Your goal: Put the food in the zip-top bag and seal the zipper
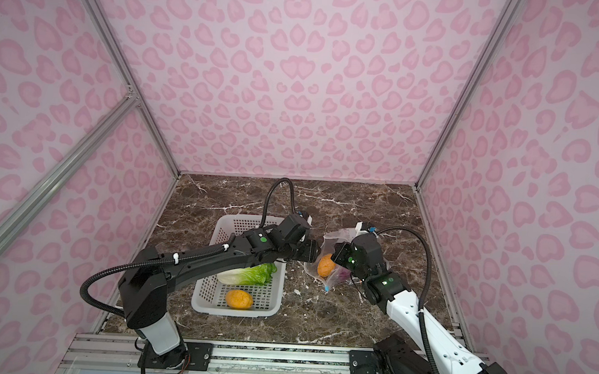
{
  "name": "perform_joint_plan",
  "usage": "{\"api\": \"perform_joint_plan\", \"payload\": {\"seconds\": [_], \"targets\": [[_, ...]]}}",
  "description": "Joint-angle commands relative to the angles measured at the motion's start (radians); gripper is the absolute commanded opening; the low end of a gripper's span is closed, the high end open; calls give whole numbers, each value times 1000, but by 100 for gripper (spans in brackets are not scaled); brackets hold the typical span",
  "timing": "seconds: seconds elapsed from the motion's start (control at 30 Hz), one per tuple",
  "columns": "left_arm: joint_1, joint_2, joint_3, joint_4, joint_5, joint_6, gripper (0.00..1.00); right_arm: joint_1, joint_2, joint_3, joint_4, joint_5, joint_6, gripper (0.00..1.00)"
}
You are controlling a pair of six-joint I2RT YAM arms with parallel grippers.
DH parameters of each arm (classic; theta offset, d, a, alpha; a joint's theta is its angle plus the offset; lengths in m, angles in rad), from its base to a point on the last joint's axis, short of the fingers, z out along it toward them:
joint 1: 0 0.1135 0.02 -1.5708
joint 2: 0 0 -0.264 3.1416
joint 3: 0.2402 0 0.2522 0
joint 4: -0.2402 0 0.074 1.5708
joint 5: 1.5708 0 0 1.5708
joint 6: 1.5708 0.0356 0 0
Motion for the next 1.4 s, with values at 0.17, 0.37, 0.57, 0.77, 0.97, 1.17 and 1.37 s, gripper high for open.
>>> {"api": "perform_joint_plan", "payload": {"seconds": [0.17,0.37,0.57,0.77,0.97,1.17,1.37], "targets": [[2,56,-32,-32,62,52,59,-18,-9,7,-13,-4,-17,0],[2,95,0,7,107,52,42,-25,-17,9,-23,-5,-20,0],[4,100,49,12,130,53,3,-38,-20,21,-47,-13,-43,0],[22,-11,43,-26,50,86,3,-111,-44,93,-128,-85,-118,0],[42,-142,56,-25,58,122,3,-152,-43,235,-239,-149,-209,0],[50,-209,123,-28,105,135,3,-168,-34,354,-300,-192,-250,0],[52,-262,142,-9,105,133,3,-169,-9,455,-399,-225,-285,0]]}}
